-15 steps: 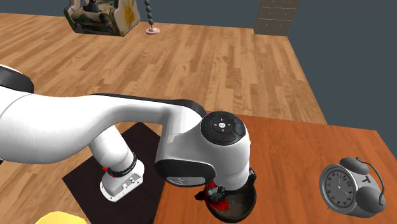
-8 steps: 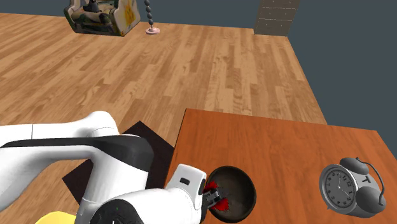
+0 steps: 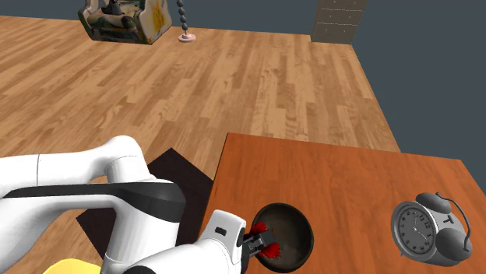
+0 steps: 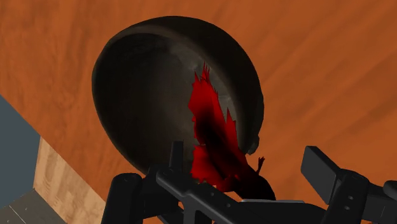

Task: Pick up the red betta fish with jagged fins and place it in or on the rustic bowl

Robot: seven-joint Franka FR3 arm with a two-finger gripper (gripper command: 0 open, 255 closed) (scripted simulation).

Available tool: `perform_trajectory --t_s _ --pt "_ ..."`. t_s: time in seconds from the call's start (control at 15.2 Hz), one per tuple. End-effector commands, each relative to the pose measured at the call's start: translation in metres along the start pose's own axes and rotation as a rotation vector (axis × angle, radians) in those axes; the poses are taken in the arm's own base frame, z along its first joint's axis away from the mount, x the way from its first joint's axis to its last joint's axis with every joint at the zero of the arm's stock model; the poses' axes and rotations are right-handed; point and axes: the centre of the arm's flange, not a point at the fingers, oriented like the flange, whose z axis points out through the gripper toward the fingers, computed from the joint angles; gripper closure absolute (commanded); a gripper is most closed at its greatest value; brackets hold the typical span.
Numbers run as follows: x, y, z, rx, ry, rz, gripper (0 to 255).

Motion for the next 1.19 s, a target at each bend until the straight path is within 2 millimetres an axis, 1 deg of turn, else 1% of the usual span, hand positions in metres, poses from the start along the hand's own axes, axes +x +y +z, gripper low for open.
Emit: perform_trajectory --t_s 0.0,0.46,0.53,1.12 --pt "-0.0008 -0.0001 0.0068 -0.001 0.000 0.000 0" --pt "-0.0009 -0.0001 0.0067 -0.001 0.000 0.000 0" --pt "-0.0009 -0.0001 0.0067 -0.001 0.000 0.000 255" --pt "-0.0009 -0.0001 0.0068 -0.001 0.000 0.000 255"
